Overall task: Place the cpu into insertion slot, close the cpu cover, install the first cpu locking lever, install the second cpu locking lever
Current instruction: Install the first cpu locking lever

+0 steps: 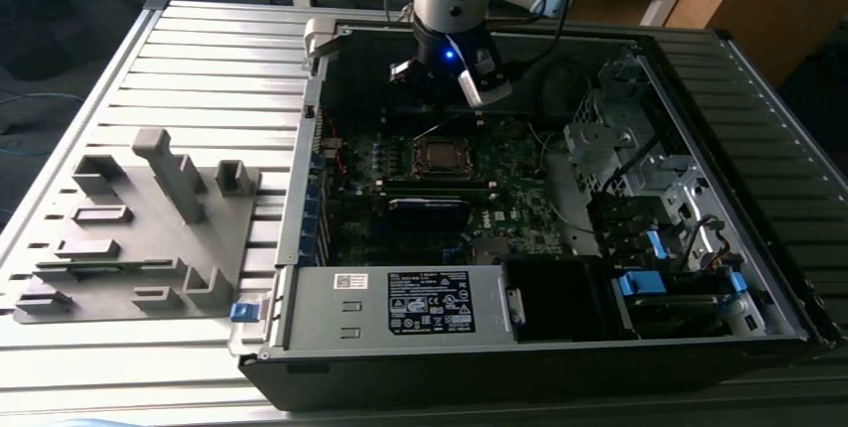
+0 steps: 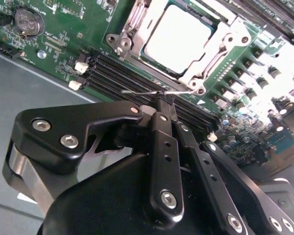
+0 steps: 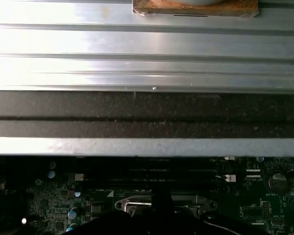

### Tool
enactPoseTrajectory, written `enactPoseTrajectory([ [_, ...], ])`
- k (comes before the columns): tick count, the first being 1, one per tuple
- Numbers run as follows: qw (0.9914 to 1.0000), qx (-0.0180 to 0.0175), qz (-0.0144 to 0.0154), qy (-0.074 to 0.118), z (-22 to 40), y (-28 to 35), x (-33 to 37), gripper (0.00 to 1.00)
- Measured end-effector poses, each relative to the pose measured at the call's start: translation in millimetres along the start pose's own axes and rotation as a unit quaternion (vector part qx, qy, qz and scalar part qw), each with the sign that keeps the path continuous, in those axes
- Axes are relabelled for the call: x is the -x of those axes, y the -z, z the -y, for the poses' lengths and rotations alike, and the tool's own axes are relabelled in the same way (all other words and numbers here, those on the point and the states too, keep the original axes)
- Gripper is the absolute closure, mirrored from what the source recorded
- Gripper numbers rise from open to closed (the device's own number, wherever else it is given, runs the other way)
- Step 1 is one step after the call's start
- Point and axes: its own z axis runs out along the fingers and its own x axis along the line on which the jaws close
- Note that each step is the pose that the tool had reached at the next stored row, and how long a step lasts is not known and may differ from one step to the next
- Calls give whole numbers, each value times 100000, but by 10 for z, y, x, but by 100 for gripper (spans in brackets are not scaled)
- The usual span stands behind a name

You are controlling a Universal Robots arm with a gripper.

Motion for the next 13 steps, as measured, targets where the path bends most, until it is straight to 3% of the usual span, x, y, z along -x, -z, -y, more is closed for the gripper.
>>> enactPoseTrajectory([
  [6, 100000, -70, -14, 1, -37, -15, 22, 89],
  [13, 99999, -546, -10, 2, -33, -49, 54, 89],
])
